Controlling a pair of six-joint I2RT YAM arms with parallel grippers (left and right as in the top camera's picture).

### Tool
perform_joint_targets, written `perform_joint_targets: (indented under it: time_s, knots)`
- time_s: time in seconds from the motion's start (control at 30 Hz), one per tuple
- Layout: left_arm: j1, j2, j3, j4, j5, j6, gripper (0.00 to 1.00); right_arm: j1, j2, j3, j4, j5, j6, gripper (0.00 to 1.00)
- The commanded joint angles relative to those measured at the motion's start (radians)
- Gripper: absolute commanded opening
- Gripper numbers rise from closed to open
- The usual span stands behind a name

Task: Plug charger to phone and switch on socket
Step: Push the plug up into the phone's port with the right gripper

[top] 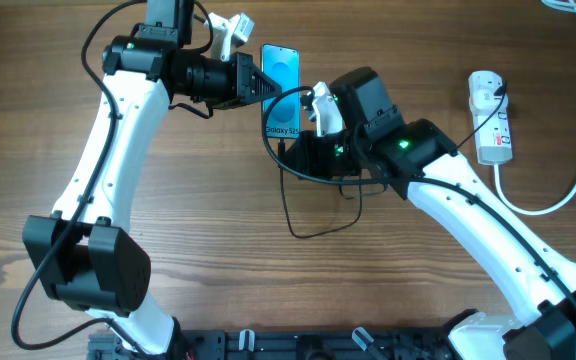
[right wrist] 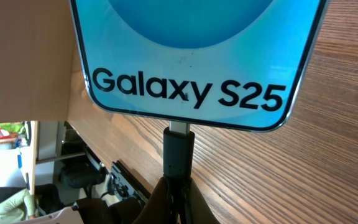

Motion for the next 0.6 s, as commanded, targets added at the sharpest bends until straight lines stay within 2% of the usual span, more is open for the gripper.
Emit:
perform_joint_targets:
  time_s: [0.0, 0.57]
  knots:
    - [-0.013, -0.011, -0.005, -0.047, 0.040, 0.034, 0.04, -0.043, -0.015, 0.031, 0.062, 0.072, 0.003, 0.04]
    - [-0.013, -0.011, -0.005, -0.073, 0.040, -0.048, 0.04, -0.043, -0.015, 0.031, 0.081, 0.092, 0.019, 0.04]
